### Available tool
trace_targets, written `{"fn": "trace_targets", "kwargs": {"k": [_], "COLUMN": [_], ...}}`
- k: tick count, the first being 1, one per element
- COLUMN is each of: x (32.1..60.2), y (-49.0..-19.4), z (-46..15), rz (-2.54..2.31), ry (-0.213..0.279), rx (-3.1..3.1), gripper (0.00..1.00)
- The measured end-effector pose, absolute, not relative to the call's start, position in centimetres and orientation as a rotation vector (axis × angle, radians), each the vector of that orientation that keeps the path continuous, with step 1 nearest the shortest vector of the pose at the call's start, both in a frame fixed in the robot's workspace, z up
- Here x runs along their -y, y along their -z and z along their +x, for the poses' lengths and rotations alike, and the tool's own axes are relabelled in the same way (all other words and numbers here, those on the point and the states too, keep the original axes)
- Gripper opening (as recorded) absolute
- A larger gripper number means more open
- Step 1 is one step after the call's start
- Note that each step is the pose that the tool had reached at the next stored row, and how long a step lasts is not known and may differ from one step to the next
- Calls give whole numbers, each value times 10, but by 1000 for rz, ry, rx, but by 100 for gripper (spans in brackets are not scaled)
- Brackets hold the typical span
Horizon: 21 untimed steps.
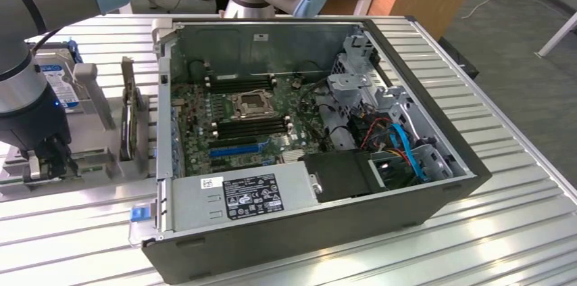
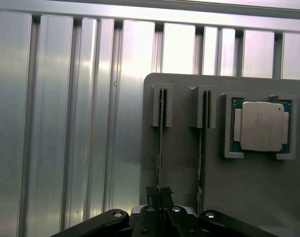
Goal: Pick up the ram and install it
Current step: 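Pick up the ram and move it above insertion slot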
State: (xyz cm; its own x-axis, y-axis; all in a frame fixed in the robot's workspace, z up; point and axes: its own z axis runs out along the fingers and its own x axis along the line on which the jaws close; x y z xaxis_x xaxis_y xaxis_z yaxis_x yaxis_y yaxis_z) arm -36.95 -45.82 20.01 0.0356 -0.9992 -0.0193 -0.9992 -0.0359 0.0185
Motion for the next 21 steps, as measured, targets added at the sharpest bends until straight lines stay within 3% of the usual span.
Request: {"fn": "trace_targets", "kwargs": {"k": [21], "x": [458], "y": [-213], "z": [-370], "rz": [-2249], "ry": [-42], "rx": [-2193], "gripper": [12]}}
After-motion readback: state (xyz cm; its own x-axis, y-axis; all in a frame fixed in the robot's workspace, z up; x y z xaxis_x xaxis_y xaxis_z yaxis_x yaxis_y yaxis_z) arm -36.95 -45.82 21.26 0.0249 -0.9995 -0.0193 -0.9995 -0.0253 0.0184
